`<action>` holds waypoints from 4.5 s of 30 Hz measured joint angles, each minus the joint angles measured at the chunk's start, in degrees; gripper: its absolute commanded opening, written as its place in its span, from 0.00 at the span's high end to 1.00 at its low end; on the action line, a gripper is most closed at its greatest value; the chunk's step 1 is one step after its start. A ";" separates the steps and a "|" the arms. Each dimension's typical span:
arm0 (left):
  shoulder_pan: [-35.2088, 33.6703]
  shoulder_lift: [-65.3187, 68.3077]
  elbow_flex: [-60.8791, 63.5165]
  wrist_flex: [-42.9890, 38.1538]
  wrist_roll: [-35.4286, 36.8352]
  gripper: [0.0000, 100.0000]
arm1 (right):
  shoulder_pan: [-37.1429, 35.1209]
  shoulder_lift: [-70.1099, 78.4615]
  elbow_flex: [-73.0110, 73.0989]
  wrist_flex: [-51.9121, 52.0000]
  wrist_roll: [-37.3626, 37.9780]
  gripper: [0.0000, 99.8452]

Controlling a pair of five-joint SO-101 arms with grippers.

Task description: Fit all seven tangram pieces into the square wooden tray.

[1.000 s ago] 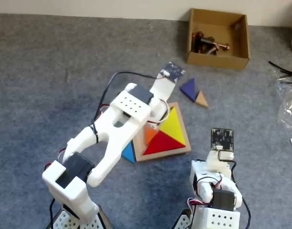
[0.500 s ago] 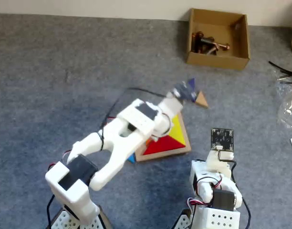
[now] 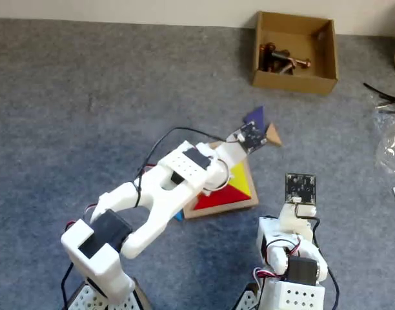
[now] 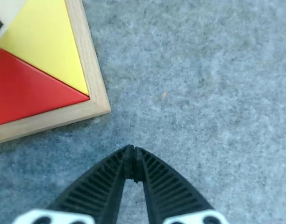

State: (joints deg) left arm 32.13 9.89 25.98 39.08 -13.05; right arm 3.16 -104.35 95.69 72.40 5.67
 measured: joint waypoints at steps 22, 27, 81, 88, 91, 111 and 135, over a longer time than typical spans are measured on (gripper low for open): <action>0.18 -0.26 2.46 5.89 10.73 0.99 | 0.00 0.00 0.00 0.00 0.00 1.00; 0.35 -1.05 2.20 8.88 14.59 0.99 | 0.00 0.00 0.00 0.00 0.00 1.00; -3.69 -4.84 5.01 2.81 0.97 0.99 | 0.00 0.00 0.00 0.00 0.00 1.00; -3.08 -4.92 5.01 5.19 0.88 0.99 | 0.00 0.00 0.00 0.00 0.00 1.00; -2.90 -5.01 4.92 6.59 1.85 0.99 | 0.00 0.00 0.00 0.00 0.00 1.00; -2.81 -19.34 5.10 14.15 5.80 0.99 | 0.00 0.00 0.00 0.00 0.00 1.00; -19.43 -31.21 14.42 29.80 -5.27 0.84 | 0.00 0.00 0.00 0.00 0.00 1.00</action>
State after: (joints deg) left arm 12.70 -21.32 40.40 68.88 -18.33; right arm 3.16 -104.35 95.69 72.40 5.67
